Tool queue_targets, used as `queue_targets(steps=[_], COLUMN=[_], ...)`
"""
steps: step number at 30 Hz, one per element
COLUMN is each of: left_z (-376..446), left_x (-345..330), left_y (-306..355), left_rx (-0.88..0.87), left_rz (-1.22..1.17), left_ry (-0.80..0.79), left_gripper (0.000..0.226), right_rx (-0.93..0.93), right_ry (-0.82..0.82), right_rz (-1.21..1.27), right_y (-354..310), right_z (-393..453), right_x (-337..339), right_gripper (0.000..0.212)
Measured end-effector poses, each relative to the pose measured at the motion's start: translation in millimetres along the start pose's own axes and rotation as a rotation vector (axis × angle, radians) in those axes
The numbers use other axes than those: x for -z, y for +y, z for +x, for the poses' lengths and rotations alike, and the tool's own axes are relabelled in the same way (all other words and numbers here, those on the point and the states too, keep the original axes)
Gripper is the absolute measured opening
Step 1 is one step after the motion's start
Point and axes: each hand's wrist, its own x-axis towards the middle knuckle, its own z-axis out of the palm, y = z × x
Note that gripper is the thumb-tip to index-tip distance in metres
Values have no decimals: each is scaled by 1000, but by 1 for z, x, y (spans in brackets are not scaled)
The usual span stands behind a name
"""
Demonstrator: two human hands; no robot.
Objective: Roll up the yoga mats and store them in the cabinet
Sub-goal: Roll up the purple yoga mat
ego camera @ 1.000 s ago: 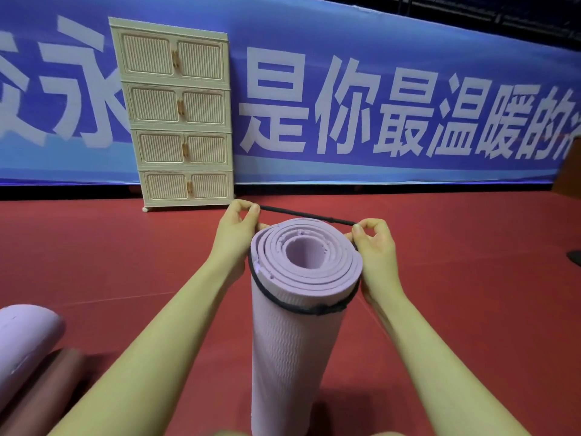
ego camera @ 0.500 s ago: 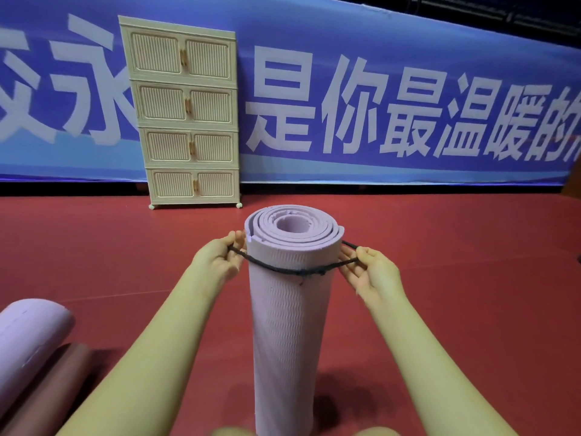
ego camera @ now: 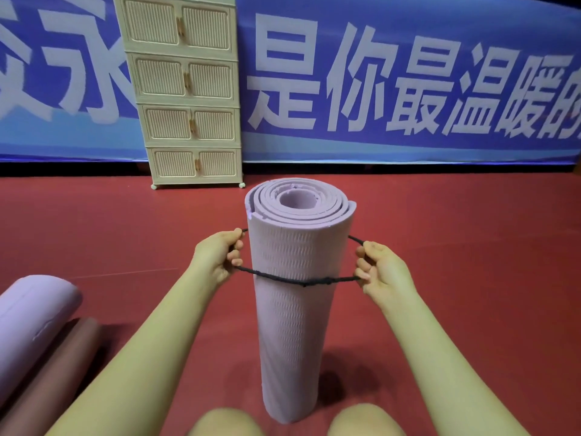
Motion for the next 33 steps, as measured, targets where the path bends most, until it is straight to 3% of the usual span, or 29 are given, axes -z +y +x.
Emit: queue_targets(steps=[6,16,25,33], left_z=[15,55,52,25], left_x=[18,58,57,33], left_y=[-45,-117,-130,-117], left_rx=[-85,99,128,229], left_rz=[168,259,303,127], left_ry=[117,178,160,160], left_gripper=[17,15,14,16], right_rx=[15,-123,-203,-220], right_ry=[52,175,177,160], right_rz=[-283,-440,-277,13], right_y=[42,113,132,122], right_z=[31,74,78,48], right_x=[39,91,95,81], right_gripper=[22,20,18,20])
